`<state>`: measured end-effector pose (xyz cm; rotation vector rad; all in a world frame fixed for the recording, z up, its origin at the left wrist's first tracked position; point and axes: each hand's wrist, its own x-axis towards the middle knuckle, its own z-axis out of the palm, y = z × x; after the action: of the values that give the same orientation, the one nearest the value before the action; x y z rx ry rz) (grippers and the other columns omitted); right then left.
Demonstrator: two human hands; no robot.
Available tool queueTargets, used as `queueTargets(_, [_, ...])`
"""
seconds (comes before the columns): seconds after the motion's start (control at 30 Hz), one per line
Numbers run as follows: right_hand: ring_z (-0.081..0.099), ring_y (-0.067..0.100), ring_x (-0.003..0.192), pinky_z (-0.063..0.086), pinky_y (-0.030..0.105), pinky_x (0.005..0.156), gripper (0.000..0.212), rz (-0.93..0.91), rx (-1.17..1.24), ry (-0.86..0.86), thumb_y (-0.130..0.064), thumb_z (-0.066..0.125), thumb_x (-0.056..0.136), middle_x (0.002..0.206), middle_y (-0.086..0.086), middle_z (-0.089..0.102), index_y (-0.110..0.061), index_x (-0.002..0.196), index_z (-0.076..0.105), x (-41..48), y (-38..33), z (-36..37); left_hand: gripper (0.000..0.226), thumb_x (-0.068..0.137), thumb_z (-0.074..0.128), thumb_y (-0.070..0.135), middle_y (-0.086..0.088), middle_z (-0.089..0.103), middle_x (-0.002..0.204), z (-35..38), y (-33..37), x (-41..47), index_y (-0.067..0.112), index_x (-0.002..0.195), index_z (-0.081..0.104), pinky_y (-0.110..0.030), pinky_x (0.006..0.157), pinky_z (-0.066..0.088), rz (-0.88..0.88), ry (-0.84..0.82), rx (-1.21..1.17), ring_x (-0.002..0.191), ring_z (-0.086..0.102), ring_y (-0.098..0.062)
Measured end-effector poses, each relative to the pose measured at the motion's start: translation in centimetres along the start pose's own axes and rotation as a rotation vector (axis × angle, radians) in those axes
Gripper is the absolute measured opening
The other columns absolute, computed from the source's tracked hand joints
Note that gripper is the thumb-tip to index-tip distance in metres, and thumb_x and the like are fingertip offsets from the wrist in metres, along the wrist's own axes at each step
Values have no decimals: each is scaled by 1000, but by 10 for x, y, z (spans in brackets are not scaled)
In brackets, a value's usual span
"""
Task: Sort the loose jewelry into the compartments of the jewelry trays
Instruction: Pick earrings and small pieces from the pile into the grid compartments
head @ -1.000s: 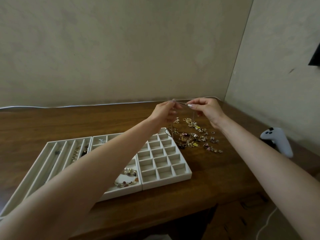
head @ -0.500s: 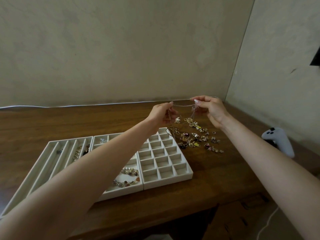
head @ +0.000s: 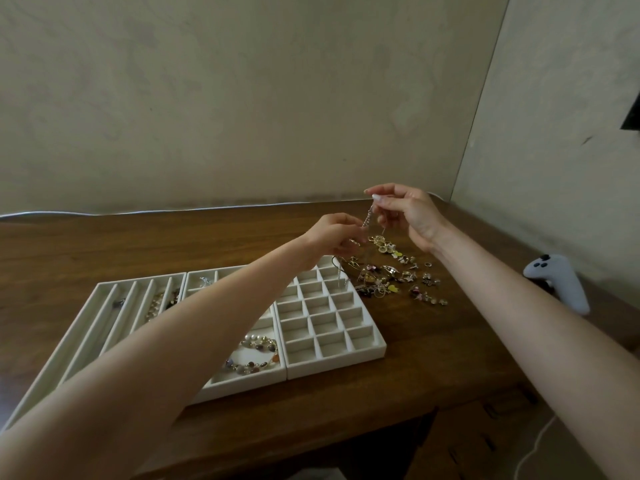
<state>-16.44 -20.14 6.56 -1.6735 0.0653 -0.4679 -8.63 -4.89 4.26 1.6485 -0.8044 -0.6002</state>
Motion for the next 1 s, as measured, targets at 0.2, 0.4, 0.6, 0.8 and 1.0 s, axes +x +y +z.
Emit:
queueTargets(0.2, [46,7,48,33,16,43,11,-7,-3,-14,-7,60,87,74,2,67,-13,94,67,0,-4,4,9,87,62,13,1,49,63,3,-1,2,13,82,56,-24,56,44,82,75,-5,54,46,-10])
queueTargets(0.4, [43,7,49,31,14,41,12,-10,-40,-4,-7,60,87,76,2,67,-15,93,67,-2,-5,2,28,91,55,36,5,44,58,-3,1,-2,10,81,57,-13,42,31,45,114,26,47,36,-5])
queueTargets(0.6, [67,24,67,57,31,61,13,-27,-82,-128,-8,58,89,78,12,71,-7,100,66,-8,-9,7,38,96,44,40,7,35,51,-9,5,-1,14,69,53,-14,35,19,-91,0,-275,38,27,-3])
queueTargets(0.8, [67,31,59,59,36,53,8,-11,-103,-45,2,56,88,75,19,68,0,96,58,-9,-2,13,20,94,48,20,8,34,54,-15,7,-1,15,77,57,-14,41,20,-129,-19,-479,43,29,-3])
queueTargets(1.0, [66,16,71,54,26,53,28,6,-242,-62,3,62,83,100,6,67,-14,105,60,-4,2,16,23,92,43,19,1,57,78,-15,10,-3,14,78,61,-30,83,40,-91,-9,-500,73,54,-12])
